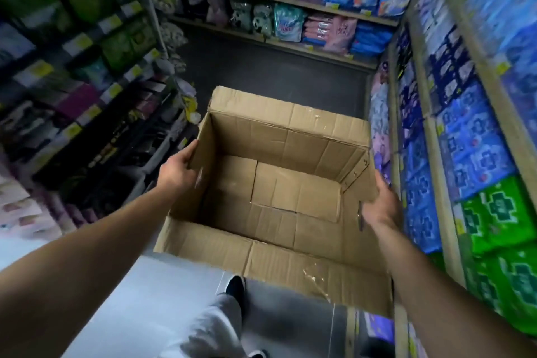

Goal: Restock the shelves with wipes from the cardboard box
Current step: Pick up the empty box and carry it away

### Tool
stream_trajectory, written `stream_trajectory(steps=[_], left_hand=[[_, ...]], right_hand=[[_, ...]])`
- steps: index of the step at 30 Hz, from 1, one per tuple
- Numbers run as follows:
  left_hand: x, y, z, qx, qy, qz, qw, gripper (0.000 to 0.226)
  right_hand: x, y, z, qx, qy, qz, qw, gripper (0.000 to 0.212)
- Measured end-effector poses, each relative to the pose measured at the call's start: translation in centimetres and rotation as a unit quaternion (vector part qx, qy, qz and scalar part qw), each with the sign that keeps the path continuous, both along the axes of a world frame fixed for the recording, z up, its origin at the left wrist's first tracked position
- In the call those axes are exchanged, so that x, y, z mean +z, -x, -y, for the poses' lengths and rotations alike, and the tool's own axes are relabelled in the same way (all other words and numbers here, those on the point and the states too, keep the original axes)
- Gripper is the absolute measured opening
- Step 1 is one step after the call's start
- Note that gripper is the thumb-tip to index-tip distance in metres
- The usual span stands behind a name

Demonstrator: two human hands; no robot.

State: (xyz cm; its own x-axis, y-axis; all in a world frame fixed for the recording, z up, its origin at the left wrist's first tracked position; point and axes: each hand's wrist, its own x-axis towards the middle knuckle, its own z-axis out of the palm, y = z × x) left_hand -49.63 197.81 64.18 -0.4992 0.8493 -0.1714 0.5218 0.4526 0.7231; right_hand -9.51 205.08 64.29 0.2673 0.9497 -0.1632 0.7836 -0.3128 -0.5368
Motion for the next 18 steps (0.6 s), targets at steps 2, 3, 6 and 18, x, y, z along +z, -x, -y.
stream_trajectory(steps=[2, 3, 6, 18], left_hand=[[-0.9, 0.6, -5.7, -0.002, -0.005, 0.001, 1.0, 0.069], [-1.3, 0.8, -8.6, -0.006, -0.009, 0.002, 1.0, 0.068], [-2.0, 1.6, -18.1, -0.025, -0.018, 0.025, 0.999, 0.069], [-0.9, 1.6, -53.1, -0.062, 0.009, 0.03, 0.998, 0.069]], right_hand=[[-0.7, 0.2, -5.7, 0.007, 0.005, -0.001, 1.0, 0.088], [-1.2, 0.3, -8.7, 0.014, 0.01, 0.003, 1.0, 0.087], [-1.5, 0.9, -17.7, 0.002, 0.021, 0.008, 1.0, 0.083], [-1.9, -0.4, -49.7, -0.014, 0.018, -0.015, 1.0, 0.108]])
